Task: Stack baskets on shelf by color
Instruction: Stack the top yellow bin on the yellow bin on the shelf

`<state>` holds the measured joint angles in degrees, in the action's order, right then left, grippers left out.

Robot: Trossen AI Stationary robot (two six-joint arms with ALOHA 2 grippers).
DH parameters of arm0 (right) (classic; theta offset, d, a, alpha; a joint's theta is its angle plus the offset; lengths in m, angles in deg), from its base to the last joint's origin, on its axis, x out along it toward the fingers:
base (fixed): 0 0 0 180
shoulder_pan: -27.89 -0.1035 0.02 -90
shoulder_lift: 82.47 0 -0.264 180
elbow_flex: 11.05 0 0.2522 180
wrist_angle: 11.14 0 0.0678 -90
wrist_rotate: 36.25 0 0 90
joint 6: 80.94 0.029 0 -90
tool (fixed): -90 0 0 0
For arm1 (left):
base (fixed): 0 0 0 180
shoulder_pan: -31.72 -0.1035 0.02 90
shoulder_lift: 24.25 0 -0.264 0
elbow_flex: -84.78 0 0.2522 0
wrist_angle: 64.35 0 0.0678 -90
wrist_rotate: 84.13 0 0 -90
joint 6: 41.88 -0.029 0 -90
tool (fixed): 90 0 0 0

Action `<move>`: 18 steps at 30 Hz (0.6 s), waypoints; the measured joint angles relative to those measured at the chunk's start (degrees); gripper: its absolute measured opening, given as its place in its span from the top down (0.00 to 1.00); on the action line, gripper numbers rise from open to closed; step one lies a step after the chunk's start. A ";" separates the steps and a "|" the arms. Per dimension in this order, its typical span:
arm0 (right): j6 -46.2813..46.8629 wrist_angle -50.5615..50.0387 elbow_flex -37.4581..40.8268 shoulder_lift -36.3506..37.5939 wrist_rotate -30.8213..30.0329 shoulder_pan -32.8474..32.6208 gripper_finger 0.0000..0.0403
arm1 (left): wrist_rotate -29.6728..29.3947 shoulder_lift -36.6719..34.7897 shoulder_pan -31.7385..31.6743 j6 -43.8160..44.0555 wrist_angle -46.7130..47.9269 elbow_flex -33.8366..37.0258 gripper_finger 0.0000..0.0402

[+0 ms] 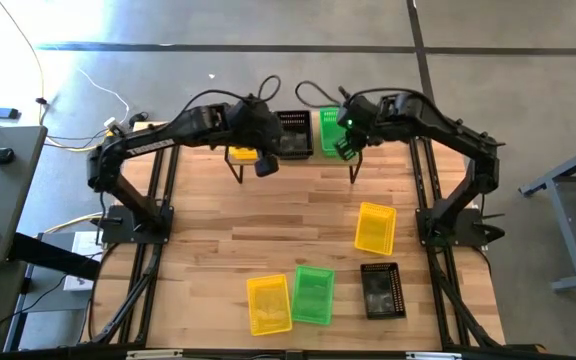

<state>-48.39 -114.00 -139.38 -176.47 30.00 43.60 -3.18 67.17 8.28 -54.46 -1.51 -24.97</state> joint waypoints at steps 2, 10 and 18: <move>0.77 -0.06 0.00 0.00 0.02 -1.98 0.71 | -0.01 -1.72 0.32 0.01 1.38 0.00 0.79; 4.96 -0.94 0.00 0.00 2.40 -10.35 0.71 | 0.88 -7.26 2.90 1.42 7.72 0.00 0.80; 11.76 -0.83 2.63 -0.22 3.94 -18.77 0.71 | 8.60 -11.29 6.54 5.43 11.01 4.61 0.80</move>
<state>-36.63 -114.83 -136.75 -176.68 33.93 24.83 5.42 55.88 14.82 -49.02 9.50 -20.36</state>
